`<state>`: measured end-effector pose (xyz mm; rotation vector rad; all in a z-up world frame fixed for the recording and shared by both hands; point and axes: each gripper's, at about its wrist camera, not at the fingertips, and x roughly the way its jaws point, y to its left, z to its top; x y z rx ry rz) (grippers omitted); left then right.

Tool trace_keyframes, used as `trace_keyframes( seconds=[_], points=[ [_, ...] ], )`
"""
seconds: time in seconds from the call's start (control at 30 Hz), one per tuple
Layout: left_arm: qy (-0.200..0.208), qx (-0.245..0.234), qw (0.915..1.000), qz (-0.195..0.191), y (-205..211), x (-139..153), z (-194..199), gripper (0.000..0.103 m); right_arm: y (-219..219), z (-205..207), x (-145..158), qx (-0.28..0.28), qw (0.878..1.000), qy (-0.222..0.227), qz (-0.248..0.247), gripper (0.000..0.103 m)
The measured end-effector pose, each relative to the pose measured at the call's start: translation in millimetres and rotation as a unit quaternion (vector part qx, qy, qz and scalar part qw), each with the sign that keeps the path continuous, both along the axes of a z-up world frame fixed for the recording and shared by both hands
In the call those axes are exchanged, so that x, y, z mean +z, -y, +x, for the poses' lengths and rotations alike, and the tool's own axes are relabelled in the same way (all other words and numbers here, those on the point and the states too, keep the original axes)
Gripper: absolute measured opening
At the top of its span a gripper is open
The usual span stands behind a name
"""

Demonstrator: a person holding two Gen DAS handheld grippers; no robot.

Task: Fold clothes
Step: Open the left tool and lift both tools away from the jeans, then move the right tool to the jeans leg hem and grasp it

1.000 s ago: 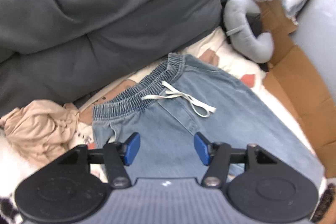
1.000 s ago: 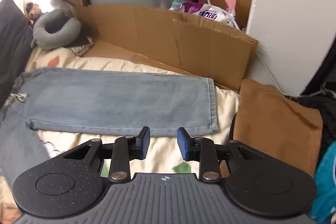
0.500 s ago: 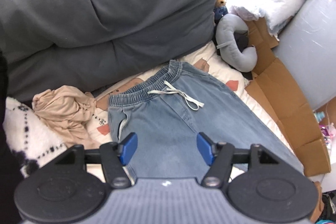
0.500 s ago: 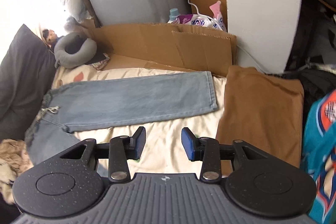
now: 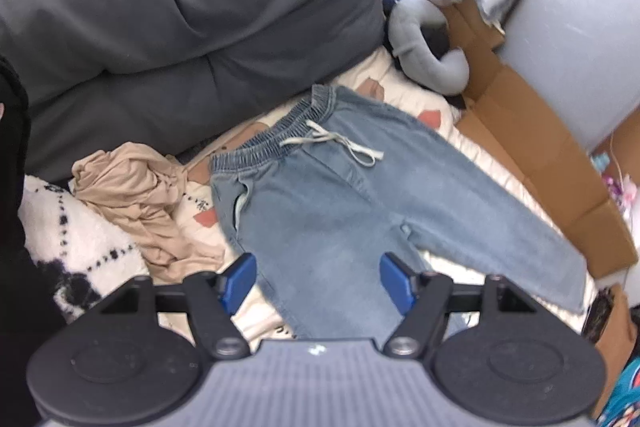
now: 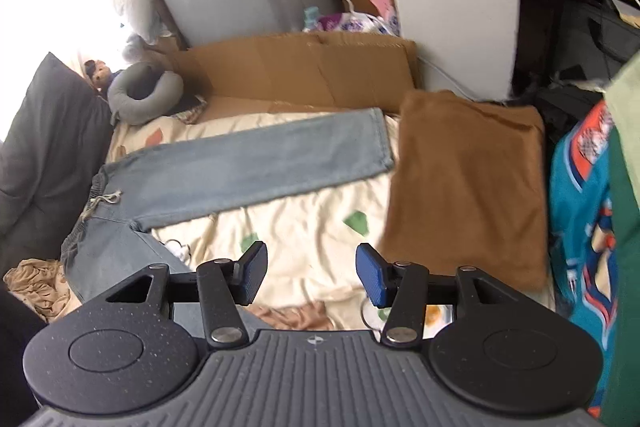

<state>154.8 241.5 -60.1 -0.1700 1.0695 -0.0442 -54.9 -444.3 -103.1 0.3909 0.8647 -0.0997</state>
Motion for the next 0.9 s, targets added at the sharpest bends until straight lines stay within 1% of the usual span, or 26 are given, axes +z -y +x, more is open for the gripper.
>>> trace_keyframes(
  seconds=[0.07, 0.2, 0.37, 0.43, 0.53, 0.7, 0.83, 0.9],
  points=[
    [-0.001, -0.006, 1.0000, -0.005, -1, -8, -6, 0.074, 3, -11, -5, -0.002, 1.000, -0.004, 0.008, 0.058],
    [-0.006, -0.002, 0.9998, -0.018, -6, -26, -15, 0.074, 7, -30, -25, -0.016, 0.999, -0.017, 0.023, 0.062],
    [0.004, -0.004, 0.9992, -0.039, -14, -48, -24, 0.077, 6, -47, -60, -0.023, 0.997, -0.048, 0.048, 0.062],
    [0.006, -0.001, 0.9987, -0.051, -20, -56, -27, 0.080, 5, -53, -75, -0.027, 0.996, -0.061, 0.059, 0.062],
    [0.000, 0.003, 0.9987, -0.051, -27, -70, -30, 0.081, -3, -63, -98, -0.018, 0.994, -0.083, 0.070, 0.062],
    [-0.015, 0.023, 0.9981, -0.055, -38, -95, -32, 0.081, -16, -81, -136, -0.012, 0.989, -0.120, 0.081, 0.063],
    [-0.020, 0.011, 0.9984, -0.052, -41, -112, -34, 0.082, -24, -93, -165, -0.009, 0.986, -0.139, 0.096, 0.063],
    [-0.029, 0.004, 0.9985, -0.045, -40, -123, -34, 0.082, -28, -97, -177, -0.005, 0.984, -0.147, 0.103, 0.063]
  ],
)
